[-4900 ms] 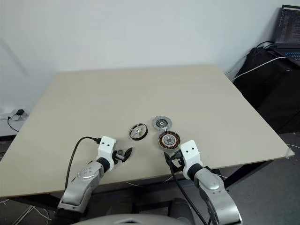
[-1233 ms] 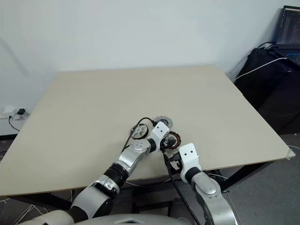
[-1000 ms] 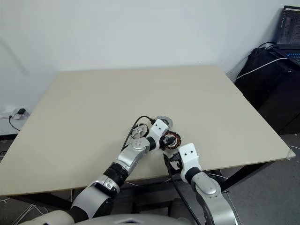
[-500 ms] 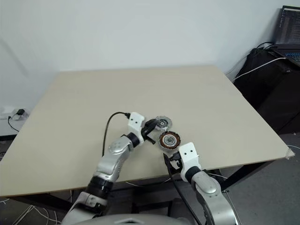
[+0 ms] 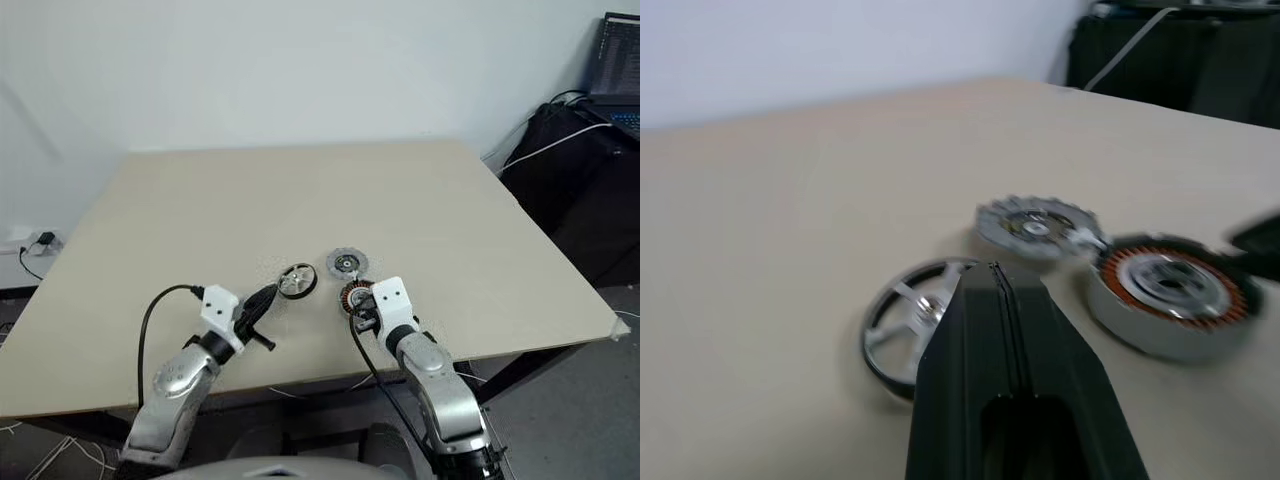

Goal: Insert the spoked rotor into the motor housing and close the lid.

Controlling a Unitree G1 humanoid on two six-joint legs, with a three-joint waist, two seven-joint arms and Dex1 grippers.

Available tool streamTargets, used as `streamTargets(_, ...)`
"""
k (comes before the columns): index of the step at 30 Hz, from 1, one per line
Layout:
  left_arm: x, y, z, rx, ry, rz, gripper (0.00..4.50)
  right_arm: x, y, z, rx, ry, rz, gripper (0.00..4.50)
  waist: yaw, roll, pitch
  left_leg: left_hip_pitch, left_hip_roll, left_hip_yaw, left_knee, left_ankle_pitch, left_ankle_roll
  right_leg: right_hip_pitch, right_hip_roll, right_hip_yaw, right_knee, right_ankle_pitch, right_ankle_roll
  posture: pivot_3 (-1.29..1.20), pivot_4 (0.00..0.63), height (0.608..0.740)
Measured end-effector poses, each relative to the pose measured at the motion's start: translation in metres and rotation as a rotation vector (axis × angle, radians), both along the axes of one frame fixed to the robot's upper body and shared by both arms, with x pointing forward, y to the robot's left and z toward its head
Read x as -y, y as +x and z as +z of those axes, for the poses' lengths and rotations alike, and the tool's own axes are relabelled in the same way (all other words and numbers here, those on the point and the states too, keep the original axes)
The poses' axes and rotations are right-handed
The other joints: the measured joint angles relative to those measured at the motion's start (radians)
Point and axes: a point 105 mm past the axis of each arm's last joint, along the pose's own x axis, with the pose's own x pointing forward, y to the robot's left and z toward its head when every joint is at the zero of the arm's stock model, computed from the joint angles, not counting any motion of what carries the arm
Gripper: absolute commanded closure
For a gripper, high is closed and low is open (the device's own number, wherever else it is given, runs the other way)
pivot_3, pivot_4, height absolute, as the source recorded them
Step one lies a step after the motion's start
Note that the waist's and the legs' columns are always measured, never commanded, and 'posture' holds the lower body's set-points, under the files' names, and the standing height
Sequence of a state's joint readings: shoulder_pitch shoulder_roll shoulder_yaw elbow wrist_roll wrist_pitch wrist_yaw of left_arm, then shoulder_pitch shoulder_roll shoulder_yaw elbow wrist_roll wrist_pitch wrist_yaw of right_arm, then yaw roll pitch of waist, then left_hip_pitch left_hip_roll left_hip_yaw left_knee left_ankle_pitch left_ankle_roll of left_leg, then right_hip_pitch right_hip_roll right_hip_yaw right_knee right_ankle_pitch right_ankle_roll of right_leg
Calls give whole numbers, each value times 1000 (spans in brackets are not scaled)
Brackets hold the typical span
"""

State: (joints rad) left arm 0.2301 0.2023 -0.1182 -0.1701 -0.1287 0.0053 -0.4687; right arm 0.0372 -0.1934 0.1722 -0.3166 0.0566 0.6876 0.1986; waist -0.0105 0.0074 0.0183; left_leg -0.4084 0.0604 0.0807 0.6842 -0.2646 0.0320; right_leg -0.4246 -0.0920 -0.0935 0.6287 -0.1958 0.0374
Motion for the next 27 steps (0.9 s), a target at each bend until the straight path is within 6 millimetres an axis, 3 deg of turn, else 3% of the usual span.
streamTargets(7, -3, -23, -17, -60, 0, 4, 4500, 12, 18, -3, -53, -61, -64, 4488, 0, 2, 1, -1, 0, 0, 0, 0, 0, -1, 0, 0, 0, 0, 0, 0, 0, 740)
streamTargets(12, 10, -30, -22, -80, 13, -67, 4500, 18, 21, -10, -102, -100, -85, 4488, -1, 3, 1, -1, 0, 0, 0, 0, 0, -2, 0, 0, 0, 0, 0, 0, 0, 740)
streamTargets(21, 16, -13, -8, 39, 68, -42, 4500, 14, 26, -15, -123, -119, -74, 4488, -1, 5, 1, -1, 0, 0, 0, 0, 0, -2, 1, 0, 0, 0, 0, 0, 0, 740)
streamTargets(27, 17, -12, -12, 57, 65, -13, 4500, 12, 29, -17, -132, -120, -70, 4488, -1, 5, 1, -2, 0, 1, 0, 0, 1, -2, 1, 0, 0, 0, 0, 0, 0, 740)
